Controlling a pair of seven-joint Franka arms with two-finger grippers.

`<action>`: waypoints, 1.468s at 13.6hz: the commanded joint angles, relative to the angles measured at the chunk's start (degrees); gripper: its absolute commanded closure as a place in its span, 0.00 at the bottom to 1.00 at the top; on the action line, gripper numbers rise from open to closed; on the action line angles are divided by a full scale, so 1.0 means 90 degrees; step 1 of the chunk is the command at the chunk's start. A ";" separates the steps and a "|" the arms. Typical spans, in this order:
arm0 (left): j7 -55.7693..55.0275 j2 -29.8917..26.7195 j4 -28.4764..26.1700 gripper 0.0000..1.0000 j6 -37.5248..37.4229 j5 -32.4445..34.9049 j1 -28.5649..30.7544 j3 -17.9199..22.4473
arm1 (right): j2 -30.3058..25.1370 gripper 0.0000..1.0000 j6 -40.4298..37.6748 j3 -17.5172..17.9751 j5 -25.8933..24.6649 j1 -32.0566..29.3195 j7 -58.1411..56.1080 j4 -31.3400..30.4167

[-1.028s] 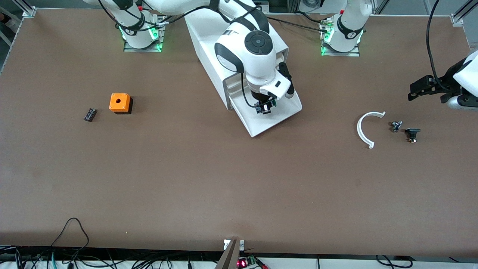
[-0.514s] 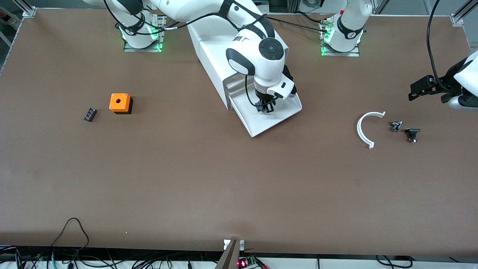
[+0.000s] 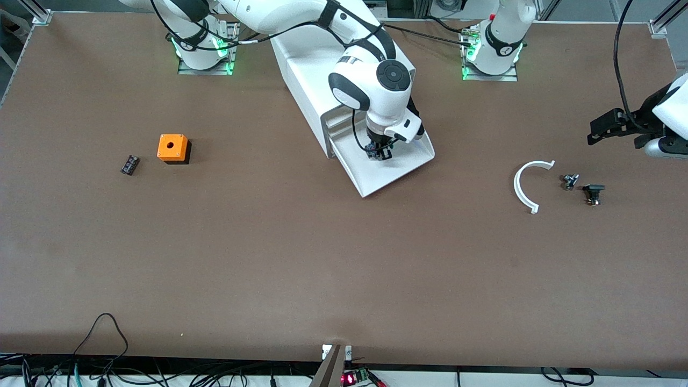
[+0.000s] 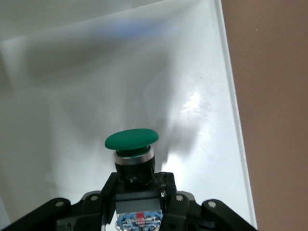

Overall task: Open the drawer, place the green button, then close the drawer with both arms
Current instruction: 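Lower the green button into the drawer and open the right gripper, then raise the right gripper away while the left gripper pushes the drawer shut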

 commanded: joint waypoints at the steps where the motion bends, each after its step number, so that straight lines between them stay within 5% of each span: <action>1: -0.0045 0.0078 0.0167 0.00 -0.0123 0.0107 -0.0032 -0.0012 | 0.0069 0.51 0.0098 0.0002 -0.0124 0.0194 0.0433 0.0012; 2: -0.0054 0.0088 0.0167 0.00 -0.0113 0.0126 -0.0032 -0.0012 | 0.0069 0.41 0.0098 0.0002 -0.0124 0.0223 0.0521 0.0012; 3: -0.0054 0.0098 0.0167 0.00 -0.0113 0.0126 -0.0032 -0.0012 | 0.0069 0.02 0.0098 0.0002 -0.0124 0.0224 0.0686 0.0012; 9: -0.0122 0.0496 0.0060 0.00 0.0764 0.0116 -0.0042 -0.0032 | -0.0291 0.00 -0.0057 -0.0037 -0.0114 0.0136 0.0756 0.0236; 12: -0.0346 0.0809 -0.0164 0.00 0.1223 0.0126 -0.0091 -0.0342 | -0.0672 0.00 -0.0088 0.0002 -0.0046 -0.0457 0.0785 0.0421; 16: -0.1799 0.1336 -0.0710 0.00 0.2549 0.0175 -0.0324 -0.0890 | -0.1306 0.00 0.0020 -0.0017 -0.0036 -0.1386 0.1145 0.0441; 20: -0.3488 0.2127 -0.0936 0.00 0.3616 0.0146 -0.0714 -0.1213 | -0.1562 0.00 -0.0078 -0.0047 -0.0055 -0.2235 0.3232 0.0364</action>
